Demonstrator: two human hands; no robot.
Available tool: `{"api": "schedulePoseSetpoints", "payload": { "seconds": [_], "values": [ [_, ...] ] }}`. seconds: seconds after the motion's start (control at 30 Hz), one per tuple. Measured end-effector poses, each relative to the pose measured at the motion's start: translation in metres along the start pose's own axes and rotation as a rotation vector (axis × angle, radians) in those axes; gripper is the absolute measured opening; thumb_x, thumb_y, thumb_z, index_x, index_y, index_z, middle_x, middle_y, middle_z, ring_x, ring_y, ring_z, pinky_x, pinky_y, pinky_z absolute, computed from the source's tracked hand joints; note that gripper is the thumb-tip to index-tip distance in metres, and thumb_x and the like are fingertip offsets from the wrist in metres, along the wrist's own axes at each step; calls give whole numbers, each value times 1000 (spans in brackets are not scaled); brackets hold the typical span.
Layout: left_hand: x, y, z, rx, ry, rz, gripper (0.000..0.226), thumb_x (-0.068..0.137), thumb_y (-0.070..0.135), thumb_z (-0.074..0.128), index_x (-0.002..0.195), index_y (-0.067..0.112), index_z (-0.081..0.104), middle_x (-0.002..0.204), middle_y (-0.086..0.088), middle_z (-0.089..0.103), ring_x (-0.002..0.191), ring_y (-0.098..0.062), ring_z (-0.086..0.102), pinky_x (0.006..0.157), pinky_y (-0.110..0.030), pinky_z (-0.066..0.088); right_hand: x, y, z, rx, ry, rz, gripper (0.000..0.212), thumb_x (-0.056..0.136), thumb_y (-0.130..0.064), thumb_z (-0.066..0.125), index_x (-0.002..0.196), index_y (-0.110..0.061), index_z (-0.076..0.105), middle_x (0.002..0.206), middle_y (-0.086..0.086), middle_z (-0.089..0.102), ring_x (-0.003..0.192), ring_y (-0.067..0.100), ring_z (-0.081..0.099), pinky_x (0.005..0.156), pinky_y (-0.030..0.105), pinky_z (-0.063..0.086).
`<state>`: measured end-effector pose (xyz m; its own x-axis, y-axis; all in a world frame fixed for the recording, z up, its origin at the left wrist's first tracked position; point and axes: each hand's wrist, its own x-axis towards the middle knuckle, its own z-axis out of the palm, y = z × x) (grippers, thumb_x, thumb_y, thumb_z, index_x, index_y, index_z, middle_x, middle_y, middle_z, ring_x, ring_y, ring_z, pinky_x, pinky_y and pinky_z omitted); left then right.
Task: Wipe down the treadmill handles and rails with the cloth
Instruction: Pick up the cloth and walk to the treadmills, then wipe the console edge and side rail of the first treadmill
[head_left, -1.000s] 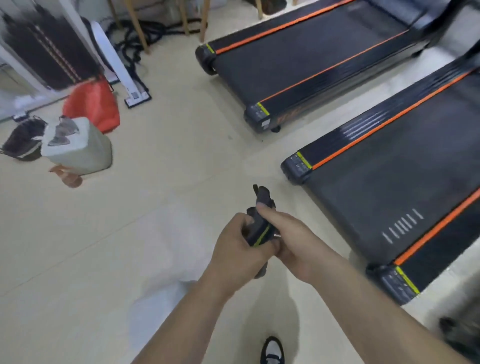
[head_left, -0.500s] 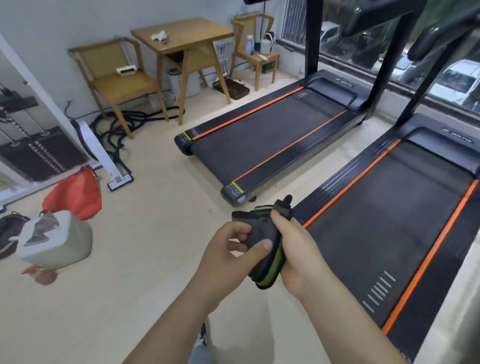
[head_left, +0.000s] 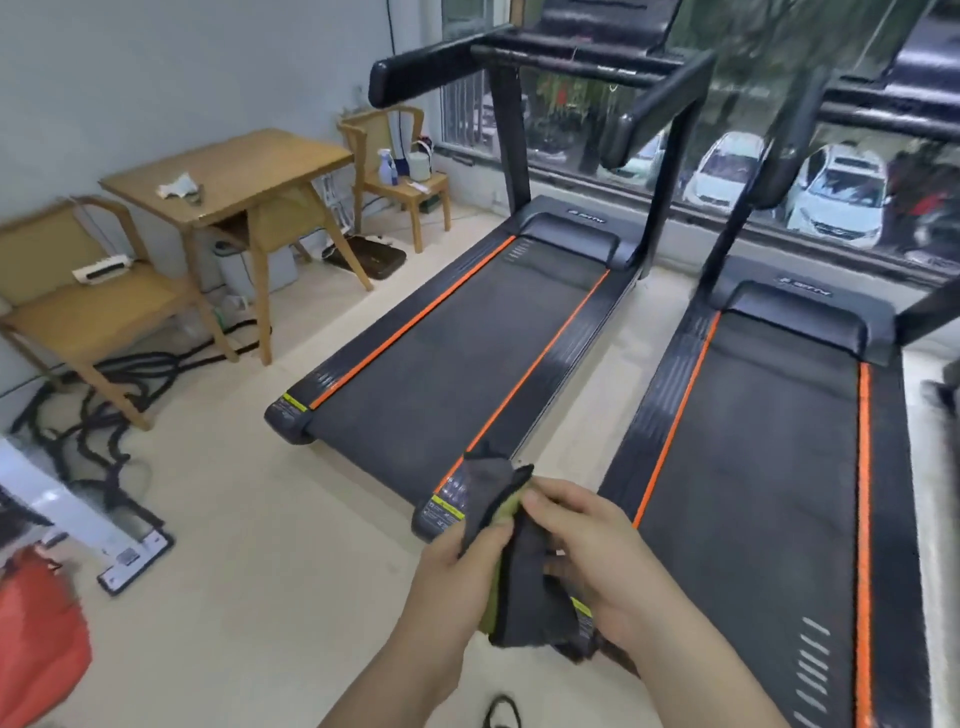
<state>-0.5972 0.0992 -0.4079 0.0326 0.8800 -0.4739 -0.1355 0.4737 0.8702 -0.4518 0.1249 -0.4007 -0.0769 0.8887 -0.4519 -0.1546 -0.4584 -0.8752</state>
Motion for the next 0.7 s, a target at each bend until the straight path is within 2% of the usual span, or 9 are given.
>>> {"api": "schedulePoseSetpoints", "payload": {
  "seconds": [0.1, 0.2, 0.3, 0.37, 0.43, 0.5, 0.53, 0.63, 0.7],
  "values": [
    [74, 36, -5, 36, 27, 38, 17, 100, 34, 66, 108, 28, 78, 104, 2, 79, 101, -17, 75, 98, -46, 58, 74, -23, 1, 31, 84, -30, 21, 97, -21, 70, 117, -19, 75, 112, 9, 77, 104, 29, 73, 87, 45, 60],
    [148, 85, -11, 89, 20, 122, 14, 99, 31, 68, 109, 34, 77, 101, 1, 79, 101, -16, 74, 93, -41, 58, 154, -58, 15, 38, 28, -57, 29, 92, -30, 75, 120, -21, 74, 113, 9, 76, 104, 29, 74, 90, 52, 58],
    [219, 143, -19, 162, 6, 179, 17, 99, 24, 65, 108, 34, 76, 101, 0, 77, 102, -20, 73, 95, -42, 58, 232, -110, 40, -5, -10, -75, 36, 83, -40, 82, 115, -24, 74, 110, 5, 77, 102, 23, 74, 83, 44, 60],
    [258, 181, -24, 187, -20, 213, 21, 101, 17, 61, 105, 31, 76, 101, -2, 77, 101, -22, 72, 90, -41, 60, 275, -149, 51, -26, 0, -103, 37, 79, -43, 86, 110, -27, 74, 108, 3, 77, 102, 21, 74, 86, 43, 59],
    [292, 218, -30, 149, -26, 228, 23, 103, 17, 59, 102, 31, 79, 97, 1, 78, 95, -15, 74, 83, -32, 59, 314, -186, 59, -39, 7, -136, 27, 82, -39, 84, 105, -28, 75, 104, 2, 77, 99, 19, 74, 88, 40, 59],
    [334, 249, -34, 133, 5, 247, 17, 102, 25, 62, 98, 27, 79, 91, 3, 77, 85, -9, 72, 78, -27, 55, 353, -217, 64, -46, 34, -160, 10, 91, -24, 75, 101, -24, 75, 99, 4, 77, 94, 18, 74, 83, 36, 57],
    [355, 261, -37, 132, 39, 259, 14, 99, 29, 66, 96, 25, 78, 89, 2, 76, 83, -9, 71, 75, -25, 53, 373, -229, 68, -55, 57, -164, 12, 94, -16, 67, 99, -22, 75, 98, 6, 76, 92, 19, 72, 82, 36, 56],
    [424, 297, -42, 83, 61, 242, 20, 91, 41, 73, 96, 22, 74, 95, -2, 76, 89, -18, 73, 79, -34, 55, 437, -257, 80, -63, 145, -139, 27, 95, -6, 53, 97, -21, 76, 96, 6, 77, 91, 22, 70, 81, 38, 55],
    [473, 324, -44, 77, 28, 226, 19, 90, 40, 75, 102, 25, 74, 100, 1, 78, 97, -19, 75, 89, -42, 59, 481, -278, 90, -12, 166, -126, 18, 98, -13, 59, 97, -20, 75, 97, 6, 77, 89, 19, 72, 78, 33, 57]
  ]
}}
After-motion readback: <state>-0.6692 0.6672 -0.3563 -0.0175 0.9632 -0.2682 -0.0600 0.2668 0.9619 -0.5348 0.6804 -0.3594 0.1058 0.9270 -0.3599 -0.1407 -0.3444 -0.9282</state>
